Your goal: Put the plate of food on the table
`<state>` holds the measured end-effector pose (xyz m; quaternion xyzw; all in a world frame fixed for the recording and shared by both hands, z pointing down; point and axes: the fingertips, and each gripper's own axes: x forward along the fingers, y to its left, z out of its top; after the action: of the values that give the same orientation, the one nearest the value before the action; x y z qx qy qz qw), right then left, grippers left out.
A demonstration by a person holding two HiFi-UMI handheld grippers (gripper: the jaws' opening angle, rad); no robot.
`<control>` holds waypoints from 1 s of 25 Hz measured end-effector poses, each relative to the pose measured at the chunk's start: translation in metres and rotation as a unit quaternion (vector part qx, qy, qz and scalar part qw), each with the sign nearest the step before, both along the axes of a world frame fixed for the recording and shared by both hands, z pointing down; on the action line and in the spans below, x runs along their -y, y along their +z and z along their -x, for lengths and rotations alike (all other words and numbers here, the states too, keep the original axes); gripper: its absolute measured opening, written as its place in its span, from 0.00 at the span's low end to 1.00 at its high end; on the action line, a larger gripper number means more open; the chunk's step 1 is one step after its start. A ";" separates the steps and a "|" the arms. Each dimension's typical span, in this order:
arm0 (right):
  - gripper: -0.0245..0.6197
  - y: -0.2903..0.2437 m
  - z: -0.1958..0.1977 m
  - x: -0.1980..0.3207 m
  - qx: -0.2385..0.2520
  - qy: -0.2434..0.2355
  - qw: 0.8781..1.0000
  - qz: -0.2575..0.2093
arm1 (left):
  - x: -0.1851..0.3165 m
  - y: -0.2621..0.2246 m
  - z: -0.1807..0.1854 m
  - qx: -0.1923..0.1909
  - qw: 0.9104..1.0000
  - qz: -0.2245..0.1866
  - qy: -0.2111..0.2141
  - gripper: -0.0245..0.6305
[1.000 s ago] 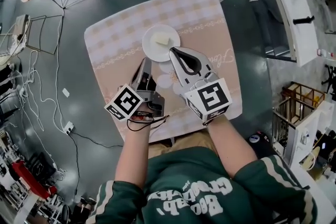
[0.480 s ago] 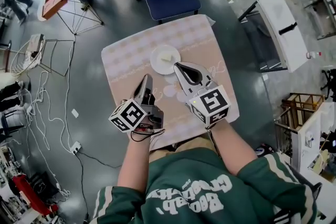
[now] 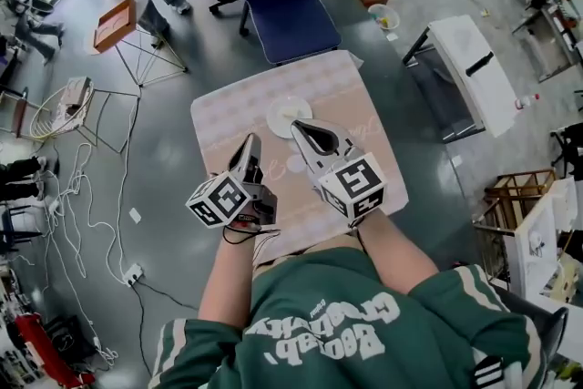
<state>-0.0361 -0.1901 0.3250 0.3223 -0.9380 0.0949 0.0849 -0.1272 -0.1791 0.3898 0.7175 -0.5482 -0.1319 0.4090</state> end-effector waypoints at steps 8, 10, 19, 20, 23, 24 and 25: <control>0.06 -0.033 0.009 -0.015 0.007 -0.003 1.000 -0.021 | -0.003 -0.069 -0.002 0.087 0.992 -0.078 0.045 0.05; 0.06 -0.042 0.013 -0.015 0.007 -0.005 1.000 -0.029 | -0.003 -0.088 -0.001 0.113 0.987 -0.102 0.055 0.05; 0.06 -0.073 0.027 -0.035 0.010 -0.027 0.998 -0.052 | -0.018 -0.143 0.004 0.243 0.951 -0.177 0.077 0.05; 0.06 -0.074 0.027 -0.038 0.009 -0.028 0.998 -0.053 | -0.020 -0.145 0.005 0.256 0.946 -0.181 0.077 0.05; 0.06 -0.075 0.027 -0.044 0.005 -0.028 0.998 -0.054 | -0.026 -0.148 0.006 0.309 0.928 -0.190 0.080 0.05; 0.06 -0.075 0.026 -0.045 0.004 -0.027 0.998 -0.054 | -0.028 -0.147 0.006 0.327 0.922 -0.191 0.081 0.05; 0.06 -0.075 0.025 -0.046 0.002 -0.027 0.998 -0.054 | -0.030 -0.147 0.006 0.345 0.915 -0.193 0.081 0.05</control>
<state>-0.0614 -0.1438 0.2503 0.3009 -0.9503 0.0422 0.0680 -0.1335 -0.1491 0.2431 0.8250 -0.5596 0.0544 0.0574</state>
